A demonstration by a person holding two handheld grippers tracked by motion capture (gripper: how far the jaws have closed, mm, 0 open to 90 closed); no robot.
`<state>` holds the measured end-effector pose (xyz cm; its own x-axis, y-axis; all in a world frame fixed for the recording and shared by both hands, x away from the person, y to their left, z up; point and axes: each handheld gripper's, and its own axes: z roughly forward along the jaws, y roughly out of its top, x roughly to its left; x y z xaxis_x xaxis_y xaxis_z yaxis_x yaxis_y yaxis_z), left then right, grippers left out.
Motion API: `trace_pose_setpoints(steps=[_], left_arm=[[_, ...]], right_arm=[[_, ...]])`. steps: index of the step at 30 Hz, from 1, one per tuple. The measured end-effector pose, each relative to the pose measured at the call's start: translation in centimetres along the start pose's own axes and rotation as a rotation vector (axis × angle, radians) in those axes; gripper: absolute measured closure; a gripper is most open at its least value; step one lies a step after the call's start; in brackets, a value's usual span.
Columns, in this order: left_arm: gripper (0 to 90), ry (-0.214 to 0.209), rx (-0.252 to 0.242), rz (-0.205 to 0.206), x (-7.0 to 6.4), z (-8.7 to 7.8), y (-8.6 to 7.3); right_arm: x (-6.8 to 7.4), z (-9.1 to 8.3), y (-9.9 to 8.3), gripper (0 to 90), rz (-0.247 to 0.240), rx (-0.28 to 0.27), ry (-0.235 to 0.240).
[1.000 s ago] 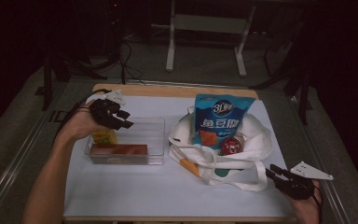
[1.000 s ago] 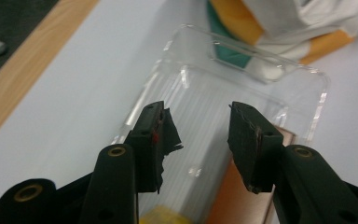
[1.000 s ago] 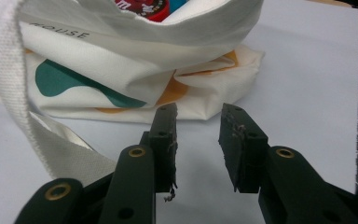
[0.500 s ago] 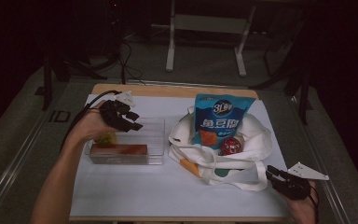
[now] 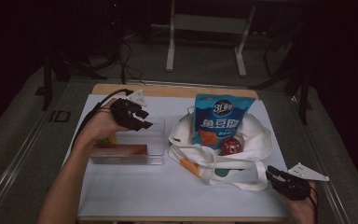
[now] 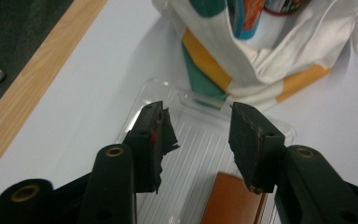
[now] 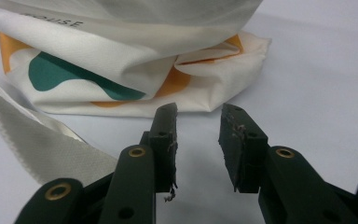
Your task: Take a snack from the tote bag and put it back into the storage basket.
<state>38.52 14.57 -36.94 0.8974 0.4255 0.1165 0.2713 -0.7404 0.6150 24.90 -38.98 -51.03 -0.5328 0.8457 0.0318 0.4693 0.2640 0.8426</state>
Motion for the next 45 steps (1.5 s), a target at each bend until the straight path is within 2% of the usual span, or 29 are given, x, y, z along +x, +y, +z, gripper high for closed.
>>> trace_pose_setpoints(steps=[5, 14, 20, 23, 28, 34, 45], left_arm=[[51.7, 0.014, -0.003, 0.000, -0.5, 0.5, 1.0], [50.7, -0.009, -0.033, 0.007, -1.0, 1.7, 2.7], [50.9, -0.013, -0.023, 0.016, -1.1, 2.2, 3.5], [50.9, -0.009, -0.036, 0.027, -1.2, 2.3, 4.1], [51.0, -0.034, -0.078, 0.018, -1.2, 2.9, 5.0], [50.9, -0.059, -0.115, 0.027, -1.7, 4.1, 6.4], [51.6, -0.067, -0.127, 0.041, -2.3, 6.0, 8.2]], right_arm=[[-0.1, 0.1, -0.2, 66.7, 0.006, 0.004, 0.001], [-0.1, 0.2, -0.3, 66.7, 0.011, 0.008, 0.000], [-0.2, 0.2, -0.3, 66.7, 0.007, 0.006, 0.003], [-0.1, 0.3, -0.3, 66.7, 0.007, 0.007, 0.004], [-0.1, 0.3, -0.3, 66.7, 0.004, 0.008, 0.006], [-0.1, 0.2, -0.2, 66.7, 0.006, 0.006, 0.007], [-0.2, 0.0, -0.2, 66.7, 0.005, -0.001, 0.004]])
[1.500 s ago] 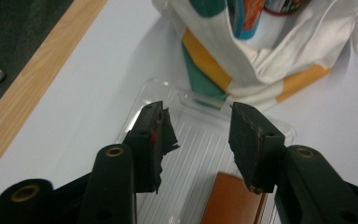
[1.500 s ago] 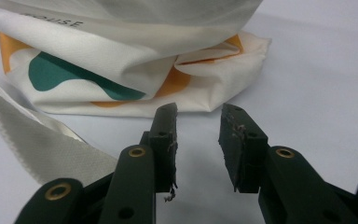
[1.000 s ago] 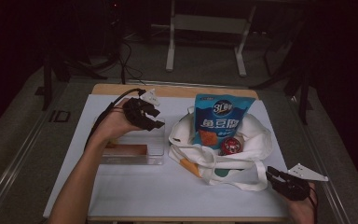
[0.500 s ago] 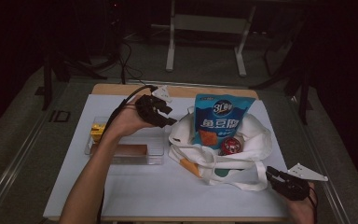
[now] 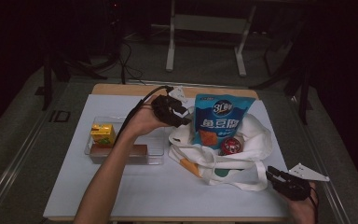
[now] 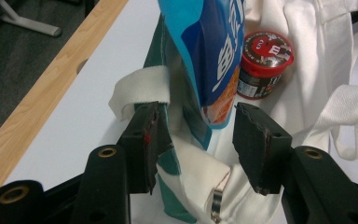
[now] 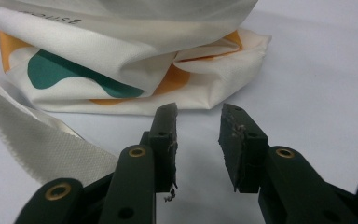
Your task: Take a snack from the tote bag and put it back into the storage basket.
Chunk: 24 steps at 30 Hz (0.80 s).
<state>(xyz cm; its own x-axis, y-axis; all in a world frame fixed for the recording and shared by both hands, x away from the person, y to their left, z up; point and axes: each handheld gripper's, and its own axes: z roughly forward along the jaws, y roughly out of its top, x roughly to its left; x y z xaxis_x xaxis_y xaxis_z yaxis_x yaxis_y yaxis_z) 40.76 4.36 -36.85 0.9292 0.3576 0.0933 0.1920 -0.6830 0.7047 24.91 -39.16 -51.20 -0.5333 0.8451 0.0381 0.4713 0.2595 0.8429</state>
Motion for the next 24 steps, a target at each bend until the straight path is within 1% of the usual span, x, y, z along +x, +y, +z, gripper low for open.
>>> trace_pose_setpoints(steps=[2, 4, 6, 7, 8, 9, 11, 12, 13, 14, 16, 17, 18, 19, 20, 21, 22, 23, 24], left_arm=[[51.5, -0.003, -0.003, 0.002, -0.1, 0.2, 0.1], [51.5, 0.004, -0.001, 0.007, -0.3, 0.3, 0.1], [52.8, -0.008, -0.005, 0.007, -0.6, 0.5, 0.0], [52.8, -0.011, -0.002, 0.011, -0.7, 0.5, -0.1], [54.4, -0.018, 0.005, 0.022, -1.1, 0.7, -0.3], [54.9, -0.018, 0.005, 0.022, -1.1, 0.7, -0.3], [56.4, -0.017, 0.000, 0.029, -1.6, 0.8, -0.6], [59.5, -0.024, -0.001, 0.035, -1.8, 0.8, -0.7], [61.3, -0.019, -0.010, 0.038, -2.1, 0.8, -0.9], [64.1, -0.019, -0.010, 0.038, -2.1, 0.8, -0.9], [66.7, -0.014, -0.018, 0.040, -2.5, 0.6, -1.2], [66.7, -0.008, -0.031, 0.042, -2.7, 0.4, -1.3], [69.2, -0.008, -0.038, 0.039, -2.9, 0.2, -1.4], [69.2, 0.001, -0.040, 0.048, -3.1, 0.0, -1.5], [70.5, 0.012, -0.048, 0.050, -3.4, -0.2, -1.5], [72.9, 0.009, -0.065, 0.044, -3.7, -0.5, -1.7], [73.6, 0.005, -0.080, 0.036, -4.1, -0.6, -2.0], [74.0, 0.005, -0.080, 0.036, -4.1, -0.6, -2.0], [74.3, 0.010, -0.063, 0.048, -4.4, -0.5, -2.1]], right_arm=[[0.0, -0.1, 0.1, 66.7, -0.005, -0.004, -0.001], [-0.1, -0.2, 0.3, 66.7, -0.007, -0.007, -0.005], [-0.2, -0.6, 0.7, 67.0, -0.011, -0.025, -0.015], [-0.2, -0.6, 0.7, 67.0, -0.011, -0.025, -0.015], [-0.3, -0.9, 1.0, 67.2, -0.016, -0.035, -0.024], [-0.3, -1.1, 1.2, 67.5, -0.015, -0.042, -0.026], [-0.4, -1.3, 1.4, 67.5, -0.014, -0.047, -0.028], [-0.4, -1.7, 1.8, 68.0, -0.031, -0.058, -0.041], [-0.4, -1.8, 2.0, 68.3, -0.035, -0.061, -0.046], [-0.3, -2.1, 2.3, 69.1, -0.037, -0.069, -0.050], [-0.3, -2.7, 3.0, 69.5, -0.049, -0.095, -0.061], [-0.3, -2.7, 3.0, 69.5, -0.049, -0.095, -0.061], [-0.3, -3.2, 3.9, 70.2, -0.059, -0.122, -0.061], [-0.3, -3.2, 3.9, 70.2, -0.059, -0.122, -0.061], [-0.3, -3.4, 4.4, 70.3, -0.068, -0.130, -0.060], [-0.3, -3.6, 5.6, 70.4, -0.081, -0.146, -0.047], [-0.3, -3.5, 5.9, 70.4, -0.083, -0.153, -0.038], [-0.3, -3.5, 5.9, 70.4, -0.083, -0.153, -0.038], [-0.2, -3.1, 6.9, 70.4, -0.098, -0.152, -0.022]])
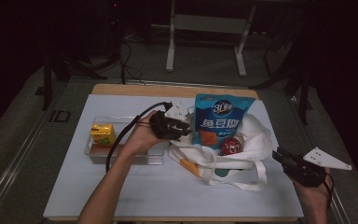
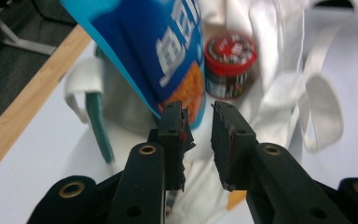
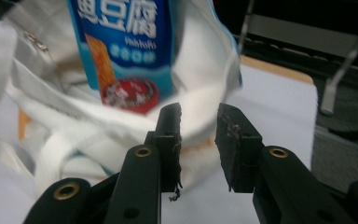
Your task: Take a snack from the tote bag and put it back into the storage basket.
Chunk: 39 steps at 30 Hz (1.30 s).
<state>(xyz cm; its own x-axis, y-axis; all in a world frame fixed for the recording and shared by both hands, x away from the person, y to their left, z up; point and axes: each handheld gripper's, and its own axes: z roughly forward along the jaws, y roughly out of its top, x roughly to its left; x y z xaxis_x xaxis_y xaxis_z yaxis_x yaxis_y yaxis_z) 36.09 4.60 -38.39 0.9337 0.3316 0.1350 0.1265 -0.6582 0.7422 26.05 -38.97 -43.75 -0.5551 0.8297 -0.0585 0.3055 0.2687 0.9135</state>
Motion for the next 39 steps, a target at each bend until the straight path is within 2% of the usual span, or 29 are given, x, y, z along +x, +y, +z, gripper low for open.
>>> trace_pose_setpoints(steps=[2, 7, 14, 20, 24, 27, 34, 39], left_arm=[[74.9, 0.018, 0.019, 0.016, -0.6, 0.0, -0.4], [77.0, 0.037, 0.018, 0.009, -1.4, -0.4, -1.2], [79.6, 0.036, -0.007, -0.005, -2.9, -1.1, -2.5], [79.8, 0.036, -0.028, -0.020, -4.2, -1.8, -3.7], [78.8, 0.048, -0.029, -0.012, -5.1, -2.2, -4.6], [77.1, 0.055, -0.050, -0.019, -5.7, -2.4, -5.2], [72.7, 0.066, -0.092, -0.067, -6.3, -2.8, -7.8], [68.9, 0.093, -0.090, -0.086, -7.0, -3.1, -9.5]], right_arm=[[0.1, 0.6, 0.6, 70.4, -0.013, 0.003, 0.015], [0.4, 2.0, 1.6, 70.3, -0.043, 0.018, 0.038], [0.2, 4.8, 3.5, 70.2, -0.069, 0.059, 0.070], [0.0, 6.3, 5.0, 70.1, -0.078, 0.069, 0.094], [0.0, 7.0, 5.7, 69.6, -0.083, 0.076, 0.103], [-0.1, 7.7, 6.2, 69.1, -0.086, 0.081, 0.107], [0.0, 9.3, 7.1, 66.2, -0.088, 0.101, 0.114], [-0.1, 10.3, 7.9, 65.1, -0.080, 0.106, 0.130]])
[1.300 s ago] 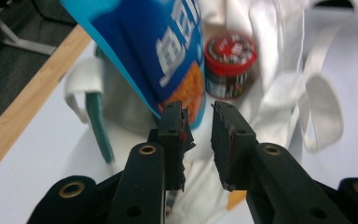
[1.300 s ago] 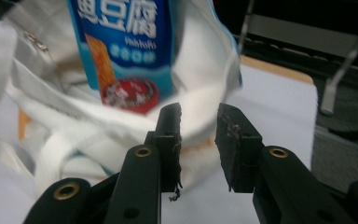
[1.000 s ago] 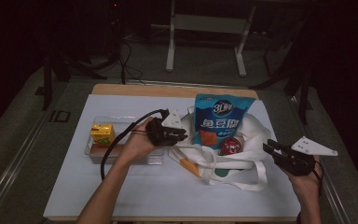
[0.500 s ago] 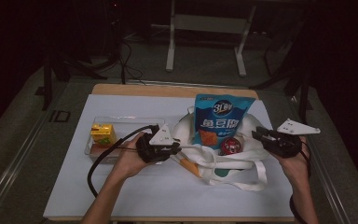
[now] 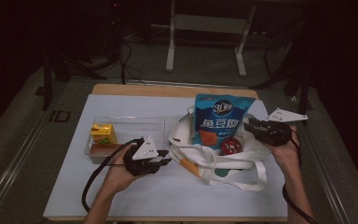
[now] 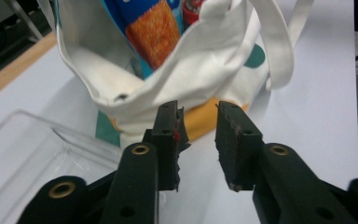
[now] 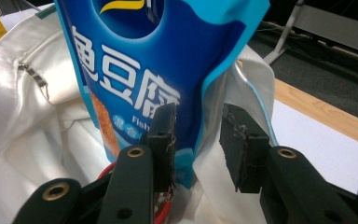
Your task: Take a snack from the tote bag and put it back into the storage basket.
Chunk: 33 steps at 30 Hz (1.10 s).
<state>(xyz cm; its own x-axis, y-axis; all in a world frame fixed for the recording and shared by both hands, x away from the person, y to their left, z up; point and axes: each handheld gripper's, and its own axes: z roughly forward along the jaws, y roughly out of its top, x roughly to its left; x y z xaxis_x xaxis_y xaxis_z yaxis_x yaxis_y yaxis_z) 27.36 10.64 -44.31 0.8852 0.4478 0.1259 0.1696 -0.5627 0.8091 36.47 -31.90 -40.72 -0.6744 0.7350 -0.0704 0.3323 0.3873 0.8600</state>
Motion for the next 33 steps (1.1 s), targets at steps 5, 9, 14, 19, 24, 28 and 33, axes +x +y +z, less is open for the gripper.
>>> trace_pose_setpoints(steps=[5, 9, 14, 19, 24, 28, 33], left_arm=[[66.7, -0.002, -0.014, -0.019, -0.4, -0.3, -1.5], [64.7, 0.007, -0.024, -0.043, -0.5, -0.5, -2.6], [62.9, 0.030, -0.016, -0.069, -0.5, -0.7, -3.9], [62.5, 0.040, -0.011, -0.094, -0.3, -0.8, -4.9], [61.2, 0.030, -0.006, -0.094, -0.5, -0.8, -5.6], [60.4, 0.036, -0.001, -0.104, -0.5, -0.7, -6.0], [60.1, 0.036, -0.012, -0.122, -0.4, -0.8, -6.4]], right_arm=[[-0.4, 0.9, 0.6, 62.4, 0.005, 0.017, 0.011], [-0.6, 1.4, 0.8, 58.3, 0.012, 0.023, 0.022], [-0.8, 1.8, 1.1, 55.0, 0.018, 0.021, 0.040], [-0.8, 2.4, 1.5, 52.5, 0.022, 0.018, 0.069], [-1.0, 3.1, 1.9, 50.3, 0.029, 0.019, 0.105], [-0.9, 3.9, 2.1, 46.4, 0.026, 0.035, 0.141], [-0.7, 4.6, 2.2, 40.2, 0.024, 0.038, 0.167]])
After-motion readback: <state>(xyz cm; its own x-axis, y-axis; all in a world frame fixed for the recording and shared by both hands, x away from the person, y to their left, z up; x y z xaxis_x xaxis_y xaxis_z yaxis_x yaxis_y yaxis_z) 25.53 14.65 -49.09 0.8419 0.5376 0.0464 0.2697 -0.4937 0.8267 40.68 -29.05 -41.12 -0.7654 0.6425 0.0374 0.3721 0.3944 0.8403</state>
